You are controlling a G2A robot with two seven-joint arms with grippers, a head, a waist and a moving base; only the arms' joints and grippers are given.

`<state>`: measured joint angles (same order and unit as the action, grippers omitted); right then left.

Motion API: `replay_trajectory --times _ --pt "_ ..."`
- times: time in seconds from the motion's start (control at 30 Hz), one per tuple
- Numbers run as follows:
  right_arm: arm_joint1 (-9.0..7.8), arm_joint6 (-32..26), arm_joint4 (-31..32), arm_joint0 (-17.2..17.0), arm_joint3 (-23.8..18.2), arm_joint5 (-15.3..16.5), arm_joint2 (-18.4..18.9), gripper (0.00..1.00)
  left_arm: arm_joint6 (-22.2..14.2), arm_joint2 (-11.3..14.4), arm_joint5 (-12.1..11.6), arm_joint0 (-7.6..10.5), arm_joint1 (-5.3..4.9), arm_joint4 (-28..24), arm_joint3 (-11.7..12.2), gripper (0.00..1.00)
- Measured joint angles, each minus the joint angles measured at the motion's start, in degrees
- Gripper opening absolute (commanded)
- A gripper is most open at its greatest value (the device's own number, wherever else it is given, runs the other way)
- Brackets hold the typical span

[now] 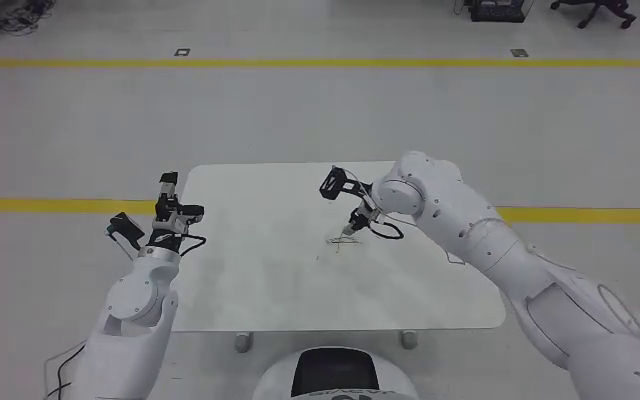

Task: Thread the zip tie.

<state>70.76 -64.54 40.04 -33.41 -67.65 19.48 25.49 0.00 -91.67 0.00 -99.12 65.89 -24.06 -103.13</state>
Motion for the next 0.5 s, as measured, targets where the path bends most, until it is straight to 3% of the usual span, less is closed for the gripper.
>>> replay_trajectory --times 0.2,0.5 --pt "2.82 5.4 -4.1 5.1 8.3 0.0 -10.8 1.0 0.0 0.0 0.0 0.0 0.0 0.0 0.0 1.0" --pt "2.78 5.4 -4.1 5.1 8.2 0.0 -10.5 1.0 0.0 0.0 0.0 0.0 0.0 0.0 0.0 1.0"
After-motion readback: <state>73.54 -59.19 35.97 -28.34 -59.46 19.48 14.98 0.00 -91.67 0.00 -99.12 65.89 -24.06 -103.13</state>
